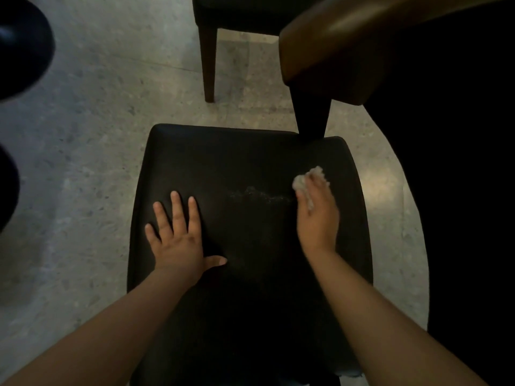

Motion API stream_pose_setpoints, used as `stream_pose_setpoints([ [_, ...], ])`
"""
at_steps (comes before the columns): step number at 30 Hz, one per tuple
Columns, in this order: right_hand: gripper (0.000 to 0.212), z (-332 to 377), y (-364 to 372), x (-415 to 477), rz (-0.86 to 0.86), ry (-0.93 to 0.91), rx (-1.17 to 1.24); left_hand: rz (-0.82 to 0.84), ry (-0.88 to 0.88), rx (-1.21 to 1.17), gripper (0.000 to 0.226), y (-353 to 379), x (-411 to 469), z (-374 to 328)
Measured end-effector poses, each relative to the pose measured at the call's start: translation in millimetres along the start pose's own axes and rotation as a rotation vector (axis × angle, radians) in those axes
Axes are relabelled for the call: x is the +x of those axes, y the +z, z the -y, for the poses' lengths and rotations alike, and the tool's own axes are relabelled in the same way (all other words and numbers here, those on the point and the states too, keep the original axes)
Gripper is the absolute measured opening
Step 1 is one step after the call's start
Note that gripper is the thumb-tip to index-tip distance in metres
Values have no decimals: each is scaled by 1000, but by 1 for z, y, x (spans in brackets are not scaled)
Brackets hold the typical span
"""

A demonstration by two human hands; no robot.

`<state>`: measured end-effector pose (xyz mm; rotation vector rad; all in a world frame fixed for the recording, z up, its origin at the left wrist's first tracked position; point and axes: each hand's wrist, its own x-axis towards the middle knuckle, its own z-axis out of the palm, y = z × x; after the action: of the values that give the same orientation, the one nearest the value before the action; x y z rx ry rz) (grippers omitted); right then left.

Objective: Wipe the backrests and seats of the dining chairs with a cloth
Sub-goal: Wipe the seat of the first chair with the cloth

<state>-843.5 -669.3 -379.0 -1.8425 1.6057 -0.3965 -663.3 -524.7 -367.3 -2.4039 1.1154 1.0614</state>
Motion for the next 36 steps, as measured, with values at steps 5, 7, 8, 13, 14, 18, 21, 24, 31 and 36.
stream_pose_setpoints([
  [5,37,5,-13,-3,-8,-59,154,30,-4,-4,140,-2,-1,0],
  [7,36,-1,-29,16,-117,-34,120,37,-11,-1,140,-3,0,0],
  [8,36,-6,-35,25,-161,-6,81,38,-15,0,140,-2,0,0],
  [13,38,-26,-37,41,-196,184,41,29,-19,-2,142,-1,2,0],
  [14,37,-23,-30,35,-183,191,40,28,-19,-4,142,0,2,0],
  [18,36,1,0,-10,-71,81,70,28,-14,-8,142,-1,1,0],
  [21,36,4,-1,-26,-15,23,149,33,-8,-7,142,-2,1,0],
  [24,36,-7,-24,-9,-106,15,150,38,-17,-4,141,-2,2,0],
  [31,35,-45,-45,29,-266,274,-4,35,-32,13,143,0,3,-1],
  [36,35,-21,-14,-13,-209,201,32,40,-39,17,142,-2,2,-3],
])
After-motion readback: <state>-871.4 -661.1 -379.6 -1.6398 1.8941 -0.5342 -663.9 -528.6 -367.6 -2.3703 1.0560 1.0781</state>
